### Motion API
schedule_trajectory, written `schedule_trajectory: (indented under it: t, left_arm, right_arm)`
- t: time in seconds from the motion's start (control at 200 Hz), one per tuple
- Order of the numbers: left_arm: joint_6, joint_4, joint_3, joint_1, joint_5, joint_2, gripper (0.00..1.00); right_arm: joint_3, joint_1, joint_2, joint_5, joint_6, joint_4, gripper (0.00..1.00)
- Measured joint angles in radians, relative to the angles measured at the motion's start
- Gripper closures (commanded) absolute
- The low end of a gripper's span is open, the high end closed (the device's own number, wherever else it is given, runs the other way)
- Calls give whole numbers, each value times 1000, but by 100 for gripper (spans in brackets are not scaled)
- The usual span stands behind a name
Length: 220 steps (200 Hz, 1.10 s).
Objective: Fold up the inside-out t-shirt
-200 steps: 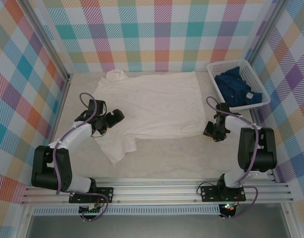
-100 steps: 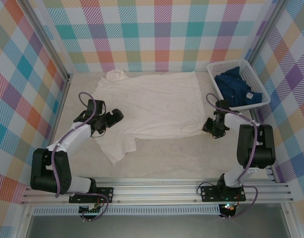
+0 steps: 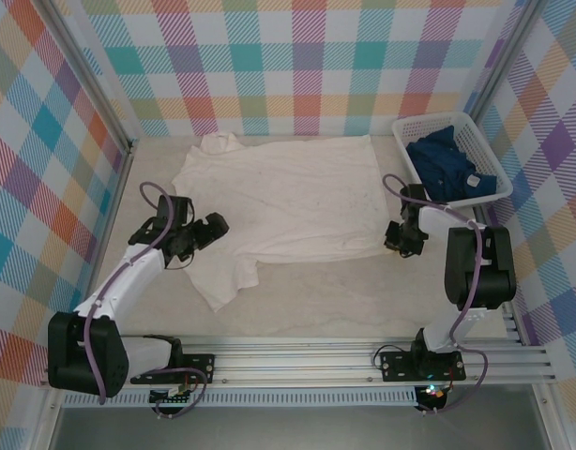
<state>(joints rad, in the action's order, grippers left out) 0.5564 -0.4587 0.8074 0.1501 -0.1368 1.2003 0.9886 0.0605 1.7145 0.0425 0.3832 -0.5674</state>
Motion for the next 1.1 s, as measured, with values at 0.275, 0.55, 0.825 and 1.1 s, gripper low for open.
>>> schedule_trajectory:
  t: [0.275,0.55,0.825,1.1]
  left_arm:
    - [10,-151,-97,48,76,-57,9]
    - [110,-299,-189,175,140,-114,22]
    - [188,-323,-231,272,126,-91,43]
    - [197,-273,-240,313,100,-2,54]
  right_arm:
    - [-14,12,-26,-2,0,-2,100]
    - [-15,12,-91,-20,-3,-2,100]
    - [-15,12,-91,-46,-4,-2,100]
    - [-15,12,-91,-54,-4,-2,100]
